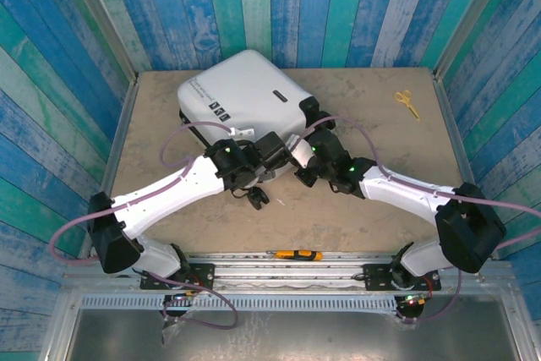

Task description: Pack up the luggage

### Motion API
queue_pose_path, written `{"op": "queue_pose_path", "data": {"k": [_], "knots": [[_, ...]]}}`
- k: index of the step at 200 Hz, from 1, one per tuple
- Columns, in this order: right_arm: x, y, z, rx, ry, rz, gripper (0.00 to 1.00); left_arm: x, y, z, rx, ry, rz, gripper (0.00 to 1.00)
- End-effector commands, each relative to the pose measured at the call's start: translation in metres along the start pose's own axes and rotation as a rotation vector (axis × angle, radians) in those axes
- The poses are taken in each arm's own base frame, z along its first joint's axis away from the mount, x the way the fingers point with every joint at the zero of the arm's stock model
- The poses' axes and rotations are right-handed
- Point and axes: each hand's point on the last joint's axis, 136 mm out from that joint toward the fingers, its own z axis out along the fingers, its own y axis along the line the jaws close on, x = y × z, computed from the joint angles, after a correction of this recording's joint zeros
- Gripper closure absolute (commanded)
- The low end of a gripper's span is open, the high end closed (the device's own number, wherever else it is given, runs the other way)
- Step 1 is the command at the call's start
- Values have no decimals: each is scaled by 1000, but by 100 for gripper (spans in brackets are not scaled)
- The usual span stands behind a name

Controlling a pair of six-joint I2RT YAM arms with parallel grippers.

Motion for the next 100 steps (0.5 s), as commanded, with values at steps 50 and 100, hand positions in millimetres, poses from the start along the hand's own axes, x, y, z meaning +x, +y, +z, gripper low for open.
{"op": "queue_pose_path", "data": {"k": [50,100], "knots": [[-5,1,-10,-6,-44,11,99,-2,0,15,17,-8,-57,33],[-5,1,-13,-1,-50,11,100,7,-8,30,5,26,-46,40]]}}
